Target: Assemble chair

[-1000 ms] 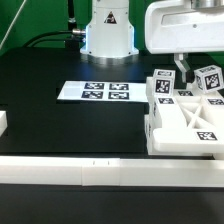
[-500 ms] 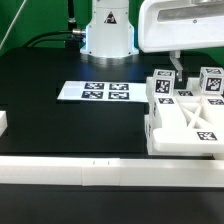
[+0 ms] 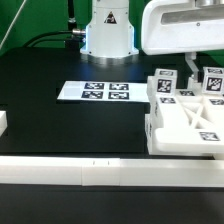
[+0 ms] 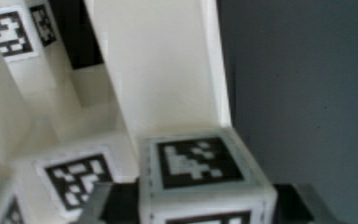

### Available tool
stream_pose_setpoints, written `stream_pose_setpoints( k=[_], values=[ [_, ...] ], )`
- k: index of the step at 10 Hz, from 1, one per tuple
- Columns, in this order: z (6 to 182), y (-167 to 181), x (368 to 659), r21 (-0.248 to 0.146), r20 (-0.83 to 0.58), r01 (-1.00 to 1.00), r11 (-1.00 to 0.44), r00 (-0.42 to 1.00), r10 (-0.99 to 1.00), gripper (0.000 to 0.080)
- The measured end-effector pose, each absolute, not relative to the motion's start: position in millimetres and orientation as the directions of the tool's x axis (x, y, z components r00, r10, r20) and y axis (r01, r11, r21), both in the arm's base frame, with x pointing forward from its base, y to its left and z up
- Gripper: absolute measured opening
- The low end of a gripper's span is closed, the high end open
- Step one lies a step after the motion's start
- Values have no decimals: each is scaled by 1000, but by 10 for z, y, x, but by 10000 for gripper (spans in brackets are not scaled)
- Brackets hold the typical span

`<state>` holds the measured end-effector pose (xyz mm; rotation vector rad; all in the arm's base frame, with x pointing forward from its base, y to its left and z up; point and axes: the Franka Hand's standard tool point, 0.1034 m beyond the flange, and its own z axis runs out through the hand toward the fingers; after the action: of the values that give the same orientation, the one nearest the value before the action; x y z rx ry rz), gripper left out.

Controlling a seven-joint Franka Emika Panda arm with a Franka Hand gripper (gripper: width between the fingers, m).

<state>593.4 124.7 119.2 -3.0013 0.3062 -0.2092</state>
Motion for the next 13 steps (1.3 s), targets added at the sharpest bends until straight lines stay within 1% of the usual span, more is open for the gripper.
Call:
stream_pose_setpoints(
  k=[4, 6, 8, 9, 11, 13],
  values=[
    [1182, 1236, 5931, -135, 118, -240, -961, 959, -257, 284],
    [1178, 1239, 5928, -159, 97, -394, -905, 906, -412, 284],
    [1176, 1224, 5916, -193, 99, -540, -819, 820, -564, 284],
    [1177, 1232, 5911, -216, 75, -637, -740, 745, -663, 284],
    [1179, 1225, 5915, -231, 36, -750, -620, 630, -776, 284],
    [1187, 1228, 5937, -251, -9, -849, -465, 482, -876, 284]
  ],
)
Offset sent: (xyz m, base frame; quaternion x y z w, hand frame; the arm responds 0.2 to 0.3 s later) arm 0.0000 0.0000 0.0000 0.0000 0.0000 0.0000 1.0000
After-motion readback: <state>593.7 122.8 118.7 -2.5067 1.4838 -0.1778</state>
